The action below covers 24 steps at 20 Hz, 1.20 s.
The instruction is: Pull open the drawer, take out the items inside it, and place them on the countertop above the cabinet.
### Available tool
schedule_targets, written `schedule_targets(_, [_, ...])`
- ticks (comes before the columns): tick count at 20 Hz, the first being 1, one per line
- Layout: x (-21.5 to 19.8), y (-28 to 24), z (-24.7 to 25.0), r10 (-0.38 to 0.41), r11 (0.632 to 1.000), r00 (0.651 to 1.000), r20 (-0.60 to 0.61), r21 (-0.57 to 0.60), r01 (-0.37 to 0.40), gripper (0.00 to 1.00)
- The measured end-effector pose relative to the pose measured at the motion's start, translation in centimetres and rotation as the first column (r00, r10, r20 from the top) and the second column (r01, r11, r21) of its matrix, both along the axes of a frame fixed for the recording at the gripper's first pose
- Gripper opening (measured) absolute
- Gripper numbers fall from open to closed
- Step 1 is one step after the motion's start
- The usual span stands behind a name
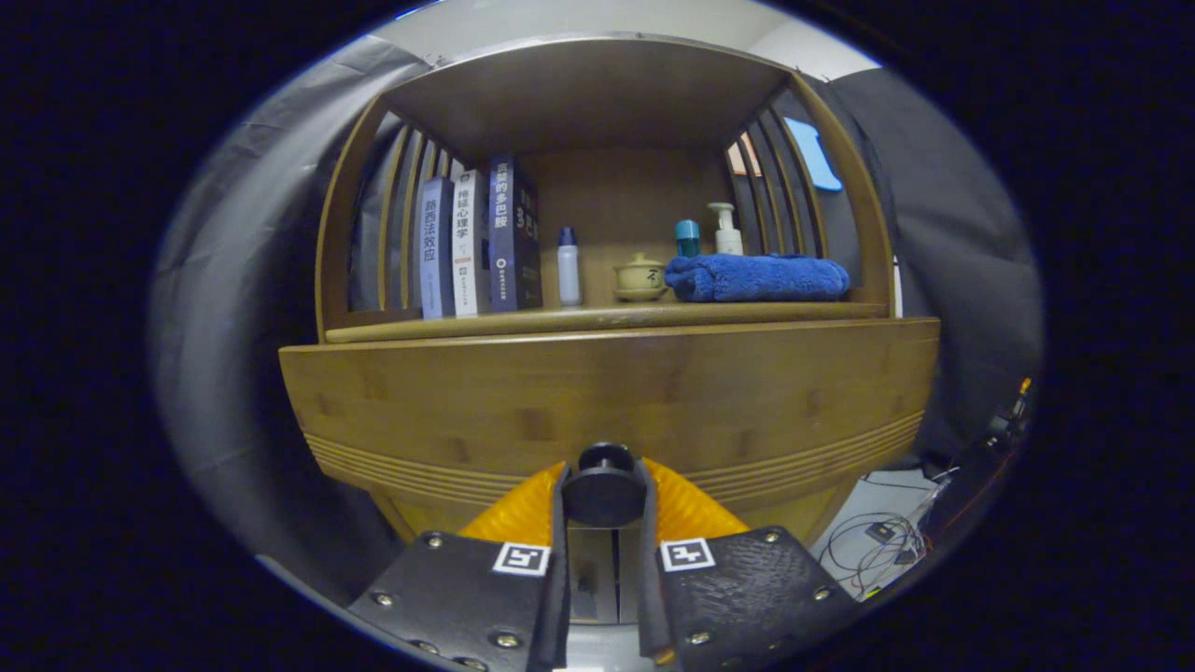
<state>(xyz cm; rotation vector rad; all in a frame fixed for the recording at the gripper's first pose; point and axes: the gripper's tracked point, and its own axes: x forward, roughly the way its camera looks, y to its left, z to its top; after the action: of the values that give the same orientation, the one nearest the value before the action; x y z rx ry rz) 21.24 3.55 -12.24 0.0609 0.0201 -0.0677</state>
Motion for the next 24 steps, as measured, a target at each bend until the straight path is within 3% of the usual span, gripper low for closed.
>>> schedule_targets(16, [-14.7,1.0,-2.2,-0.005,1.000,0.999,-0.044,0.020,0.006,0.29])
schedule_targets(24, [-16.6,0.8,-3.8,0.005,1.000,0.998,-0.062,0.009,-0.004,0.29])
